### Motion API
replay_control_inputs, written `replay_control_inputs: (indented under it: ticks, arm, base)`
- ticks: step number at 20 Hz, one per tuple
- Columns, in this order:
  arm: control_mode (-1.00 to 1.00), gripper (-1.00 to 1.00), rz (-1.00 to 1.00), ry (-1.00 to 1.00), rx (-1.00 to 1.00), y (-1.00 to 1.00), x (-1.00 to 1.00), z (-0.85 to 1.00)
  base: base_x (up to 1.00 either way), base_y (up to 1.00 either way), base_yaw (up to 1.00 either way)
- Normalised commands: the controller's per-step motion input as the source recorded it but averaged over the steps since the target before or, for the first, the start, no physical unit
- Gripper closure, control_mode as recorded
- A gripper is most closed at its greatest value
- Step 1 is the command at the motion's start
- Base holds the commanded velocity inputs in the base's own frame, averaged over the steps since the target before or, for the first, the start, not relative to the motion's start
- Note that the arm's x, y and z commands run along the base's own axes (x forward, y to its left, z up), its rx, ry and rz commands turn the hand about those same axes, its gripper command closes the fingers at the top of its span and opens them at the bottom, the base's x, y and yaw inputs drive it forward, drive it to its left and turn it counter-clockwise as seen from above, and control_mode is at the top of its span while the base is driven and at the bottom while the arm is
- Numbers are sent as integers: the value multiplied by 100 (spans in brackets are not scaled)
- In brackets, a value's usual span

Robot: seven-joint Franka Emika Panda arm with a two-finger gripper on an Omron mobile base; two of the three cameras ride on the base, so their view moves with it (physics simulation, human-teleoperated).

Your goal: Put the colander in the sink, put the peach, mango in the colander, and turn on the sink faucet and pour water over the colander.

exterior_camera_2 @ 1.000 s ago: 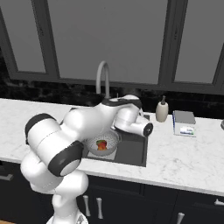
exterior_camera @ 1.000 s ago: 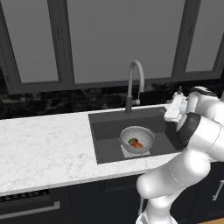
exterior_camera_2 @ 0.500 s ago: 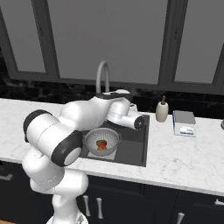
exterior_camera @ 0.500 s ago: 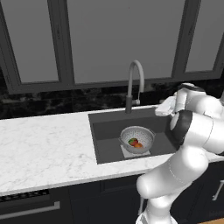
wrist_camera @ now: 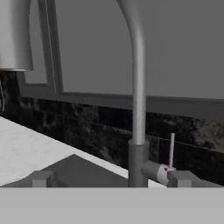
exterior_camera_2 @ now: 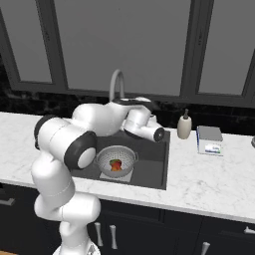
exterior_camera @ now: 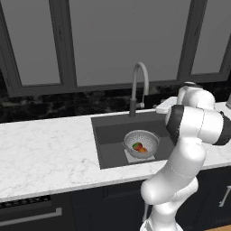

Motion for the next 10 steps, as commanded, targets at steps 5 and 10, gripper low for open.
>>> replay_control_inputs:
  ticks: [5,10]
  arm:
    - [-100,-100,1,0,14,0,43,-2]
    - [-100,-100,7,2,9,0,38,0]
  base:
    - [0,0,0]
    - [0,0,0]
